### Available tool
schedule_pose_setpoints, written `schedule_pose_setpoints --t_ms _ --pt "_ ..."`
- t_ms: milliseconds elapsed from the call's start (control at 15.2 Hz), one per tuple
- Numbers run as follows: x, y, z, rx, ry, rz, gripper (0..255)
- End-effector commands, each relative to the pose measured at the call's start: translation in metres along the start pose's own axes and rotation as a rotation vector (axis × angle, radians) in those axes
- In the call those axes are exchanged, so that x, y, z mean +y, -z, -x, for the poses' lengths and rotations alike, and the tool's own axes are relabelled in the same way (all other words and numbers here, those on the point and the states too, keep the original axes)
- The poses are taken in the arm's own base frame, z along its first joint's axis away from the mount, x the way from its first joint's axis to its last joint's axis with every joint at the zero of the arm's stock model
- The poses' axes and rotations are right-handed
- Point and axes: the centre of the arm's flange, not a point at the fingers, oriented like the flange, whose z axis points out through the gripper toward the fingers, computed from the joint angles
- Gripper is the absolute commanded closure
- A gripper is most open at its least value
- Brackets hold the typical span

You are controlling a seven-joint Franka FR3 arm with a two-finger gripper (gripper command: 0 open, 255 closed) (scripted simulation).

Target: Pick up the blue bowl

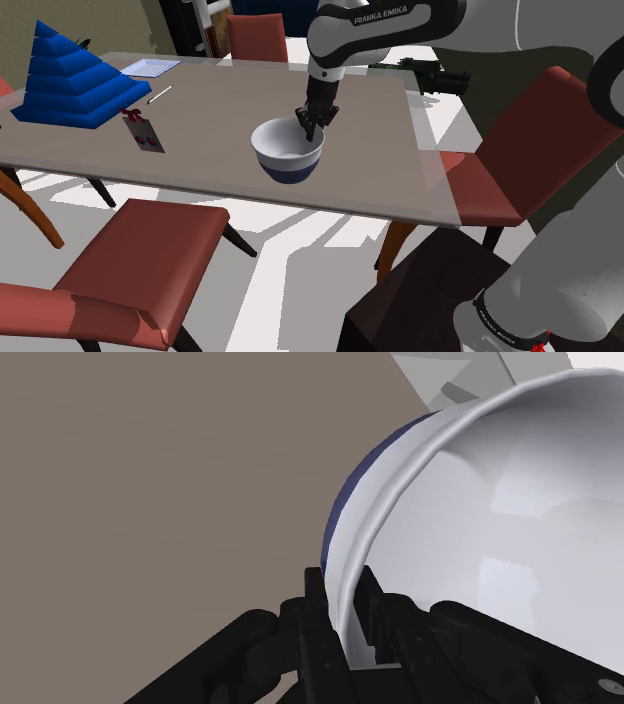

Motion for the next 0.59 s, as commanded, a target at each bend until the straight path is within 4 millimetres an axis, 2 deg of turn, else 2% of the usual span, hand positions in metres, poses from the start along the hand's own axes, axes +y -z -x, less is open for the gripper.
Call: schedule_pose_setpoints --t_ms 0,528 --pt "-0.001 0.005 0.000 0.000 0.000 0.000 255" --pt "-0.009 0.047 -0.002 0.000 0.000 0.000 255"
